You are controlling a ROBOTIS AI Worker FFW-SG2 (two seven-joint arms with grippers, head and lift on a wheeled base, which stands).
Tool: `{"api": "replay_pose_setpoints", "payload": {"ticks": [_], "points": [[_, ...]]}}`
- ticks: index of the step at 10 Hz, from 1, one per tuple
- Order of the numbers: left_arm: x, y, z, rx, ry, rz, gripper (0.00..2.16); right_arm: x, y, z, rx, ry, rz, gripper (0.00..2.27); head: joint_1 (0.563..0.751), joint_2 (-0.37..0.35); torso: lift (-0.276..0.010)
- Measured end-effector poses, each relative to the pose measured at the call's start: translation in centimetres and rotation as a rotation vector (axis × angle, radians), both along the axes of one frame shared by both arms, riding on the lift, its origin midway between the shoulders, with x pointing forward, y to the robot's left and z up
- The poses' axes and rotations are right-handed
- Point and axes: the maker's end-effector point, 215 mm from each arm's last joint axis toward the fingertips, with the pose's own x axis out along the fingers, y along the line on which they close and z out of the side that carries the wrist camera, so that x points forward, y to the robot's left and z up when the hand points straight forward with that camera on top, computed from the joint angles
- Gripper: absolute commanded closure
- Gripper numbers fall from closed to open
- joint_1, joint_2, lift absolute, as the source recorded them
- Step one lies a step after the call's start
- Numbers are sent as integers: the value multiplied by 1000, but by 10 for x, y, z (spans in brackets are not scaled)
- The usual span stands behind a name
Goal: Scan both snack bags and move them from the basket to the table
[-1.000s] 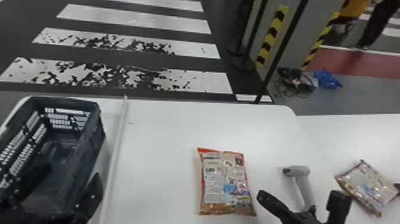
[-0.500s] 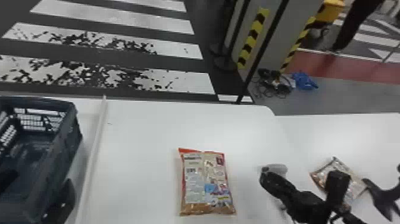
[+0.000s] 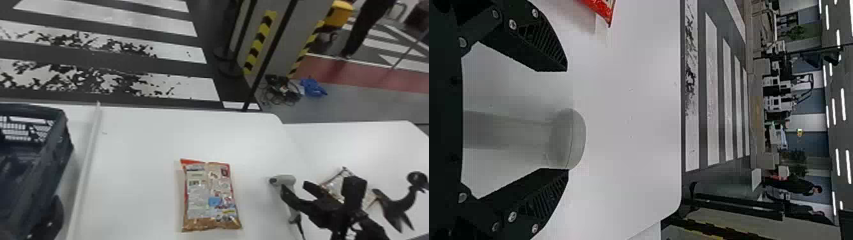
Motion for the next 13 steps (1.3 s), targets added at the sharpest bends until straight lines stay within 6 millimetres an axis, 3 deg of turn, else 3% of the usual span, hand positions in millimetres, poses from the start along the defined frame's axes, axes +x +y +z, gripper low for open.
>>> {"api": "replay_pose_setpoints", "payload": {"ticks": [6, 7, 8, 9, 11, 13], "points": [[0, -1, -3, -3, 4, -9, 33, 6, -21, -29, -22, 16, -2, 87, 695, -350, -98], [0, -1, -4, -4, 5, -8, 33, 5, -21, -37, -16, 30, 0, 228, 695, -350, -98], [0, -1, -4, -4, 6, -8, 33, 3, -18, -44, -12, 46, 12, 1052, 695, -350, -98], [0, -2, -4, -5, 5, -9, 33, 2, -13, -50, -9, 64, 32, 2256, 695, -350, -98], [0, -2, -4, -6, 5, -9, 33, 3, -11, -53, -3, 76, 35, 2246, 695, -350, -98], [2, -1, -6, -5, 5, -8, 33, 3, -14, -42, 7, 63, 16, 2246, 695, -350, -98]]}}
